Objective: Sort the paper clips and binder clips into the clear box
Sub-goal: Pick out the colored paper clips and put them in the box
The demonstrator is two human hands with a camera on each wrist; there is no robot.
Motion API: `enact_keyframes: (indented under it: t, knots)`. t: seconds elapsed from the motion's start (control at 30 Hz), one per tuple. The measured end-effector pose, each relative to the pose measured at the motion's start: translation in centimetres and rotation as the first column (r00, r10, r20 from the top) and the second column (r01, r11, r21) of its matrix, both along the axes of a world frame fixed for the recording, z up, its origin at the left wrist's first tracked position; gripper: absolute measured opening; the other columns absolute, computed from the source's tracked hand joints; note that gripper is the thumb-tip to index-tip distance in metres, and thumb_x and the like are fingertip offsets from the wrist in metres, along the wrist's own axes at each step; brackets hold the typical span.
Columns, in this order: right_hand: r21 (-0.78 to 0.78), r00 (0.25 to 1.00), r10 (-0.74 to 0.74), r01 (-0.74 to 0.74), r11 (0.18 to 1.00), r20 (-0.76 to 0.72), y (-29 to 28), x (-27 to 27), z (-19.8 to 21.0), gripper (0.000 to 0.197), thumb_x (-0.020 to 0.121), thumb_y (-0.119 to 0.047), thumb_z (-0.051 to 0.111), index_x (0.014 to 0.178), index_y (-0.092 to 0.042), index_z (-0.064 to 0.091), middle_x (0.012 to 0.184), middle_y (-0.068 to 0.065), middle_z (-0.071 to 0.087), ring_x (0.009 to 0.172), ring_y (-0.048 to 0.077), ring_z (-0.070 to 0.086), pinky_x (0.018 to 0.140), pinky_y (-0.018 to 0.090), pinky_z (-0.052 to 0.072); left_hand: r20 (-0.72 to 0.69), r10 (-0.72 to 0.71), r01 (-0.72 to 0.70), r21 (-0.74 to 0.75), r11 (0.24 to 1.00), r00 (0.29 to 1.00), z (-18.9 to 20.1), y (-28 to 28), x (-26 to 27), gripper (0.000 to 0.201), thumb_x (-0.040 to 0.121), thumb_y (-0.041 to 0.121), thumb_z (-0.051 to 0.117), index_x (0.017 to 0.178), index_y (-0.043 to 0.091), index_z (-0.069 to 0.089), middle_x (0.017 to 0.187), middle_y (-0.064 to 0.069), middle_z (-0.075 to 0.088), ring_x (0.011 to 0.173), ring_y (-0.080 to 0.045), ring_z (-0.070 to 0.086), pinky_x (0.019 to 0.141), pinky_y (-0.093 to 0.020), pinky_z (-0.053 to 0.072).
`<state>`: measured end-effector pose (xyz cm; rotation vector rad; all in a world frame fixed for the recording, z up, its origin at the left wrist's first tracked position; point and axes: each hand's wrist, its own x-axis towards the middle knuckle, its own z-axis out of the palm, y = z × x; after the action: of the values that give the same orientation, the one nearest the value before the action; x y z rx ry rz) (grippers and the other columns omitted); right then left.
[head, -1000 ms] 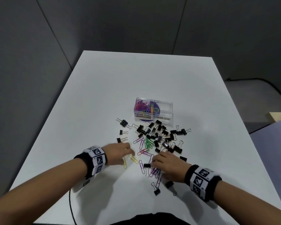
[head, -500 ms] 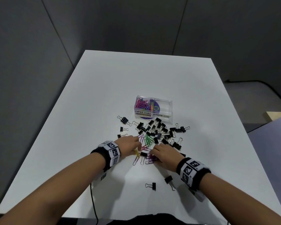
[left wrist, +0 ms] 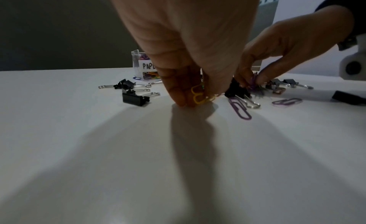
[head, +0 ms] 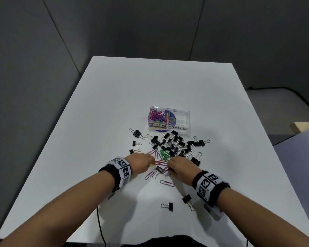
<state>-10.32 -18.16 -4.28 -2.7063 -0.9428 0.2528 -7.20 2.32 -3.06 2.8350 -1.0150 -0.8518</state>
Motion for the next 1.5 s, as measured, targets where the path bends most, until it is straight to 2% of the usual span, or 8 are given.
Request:
enact_keyframes:
  t: [0.2,0.33,0.5,0.67,0.8,1.07,1.2,1.5]
  knots:
    - [0.0,0.946,-0.237,0.243,0.97,-0.222,-0.9,1.5,2.6,0.02,0.097,-0.017,0.04,0.115,-0.011,0.047,0.092,0.009,0.066,0.068,0.02,0.055,0.066,0.029,0.05,0.023,0.15,-0.146,-0.111,0.983,0.988,0.3,1.4,1.0,0.038,0.099,0.013,0.035,0.137,0.012,0.039,0.137,-0.009,0.049,0.119,-0.026,0.054,0.098,-0.035,0.044]
    - [-0.031,0.902,-0.33,0.335,0.942,-0.279,-2.0,2.4,3.1,0.036,0.097,-0.012,0.034,0.131,-0.023,0.038,0.073,-0.003,0.055,0.054,0.009,0.042,0.053,0.023,0.035,0.01,0.176,-0.173,-0.144,0.974,0.984,0.8,1.7,1.1,0.044,0.099,0.011,0.036,0.142,0.019,0.032,0.136,-0.009,0.05,0.121,-0.026,0.052,0.099,-0.036,0.041]
    - [-0.041,0.888,-0.321,0.326,0.944,-0.328,-3.1,1.3,3.8,0.016,0.091,-0.006,0.035,0.089,-0.019,0.046,0.089,0.002,0.053,0.082,0.026,0.053,0.07,0.032,0.04,-0.001,0.127,-0.126,-0.108,0.986,0.992,1.2,1.1,-0.6,0.024,0.099,0.024,0.034,0.116,0.012,0.048,0.114,-0.009,0.062,0.096,-0.026,0.059,0.079,-0.032,0.044]
    - [-0.107,0.87,-0.284,0.263,0.959,-0.403,-3.4,-0.4,3.2,0.013,0.095,-0.016,0.035,0.083,-0.016,0.04,0.085,0.001,0.046,0.075,0.018,0.043,0.072,0.034,0.042,0.031,0.068,-0.068,-0.002,0.998,0.997,0.1,0.6,-1.7,0.03,0.095,0.043,0.04,0.088,0.013,0.043,0.1,-0.01,0.065,0.075,-0.022,0.05,0.067,-0.03,0.038]
    - [-0.133,0.856,-0.318,0.289,0.948,-0.409,-3.3,-1.1,2.7,0.025,0.098,-0.034,0.038,0.084,-0.014,0.042,0.082,0.0,0.045,0.07,0.015,0.039,0.067,0.03,0.039,0.017,0.075,-0.075,0.016,0.997,0.997,-0.3,0.3,-2.2,0.044,0.089,0.051,0.051,0.111,0.013,0.052,0.109,-0.005,0.064,0.097,-0.027,0.062,0.078,-0.033,0.047]
    - [-0.046,0.813,-0.366,0.389,0.92,-0.452,-2.7,-1.4,2.4,0.011,0.097,-0.011,0.035,0.096,-0.022,0.039,0.084,-0.003,0.048,0.066,0.002,0.043,0.059,0.021,0.036,-0.057,0.208,-0.212,-0.062,0.975,0.976,-0.1,-0.5,-2.5,0.03,0.096,0.034,0.047,0.116,0.012,0.052,0.121,-0.006,0.059,0.109,-0.025,0.058,0.088,-0.034,0.046]
    - [-0.012,0.828,-0.363,0.396,0.918,-0.428,-2.3,-1.0,2.6,0.024,0.099,-0.01,0.032,0.116,-0.015,0.047,0.098,-0.002,0.048,0.078,0.014,0.049,0.067,0.023,0.038,-0.067,0.207,-0.211,-0.055,0.976,0.976,-0.1,-0.3,-2.5,0.026,0.099,0.028,0.039,0.114,0.009,0.049,0.121,-0.01,0.055,0.106,-0.027,0.057,0.087,-0.036,0.045]
    - [-0.13,0.871,-0.333,0.307,0.943,-0.362,-3.0,-1.3,1.7,0.02,0.098,-0.01,0.036,0.106,-0.014,0.054,0.096,-0.002,0.049,0.084,0.017,0.049,0.065,0.019,0.034,-0.089,0.235,-0.243,-0.09,0.966,0.968,0.9,1.0,-1.7,0.023,0.099,0.019,0.032,0.12,0.012,0.038,0.105,-0.016,0.063,0.078,-0.025,0.051,0.073,-0.033,0.042]
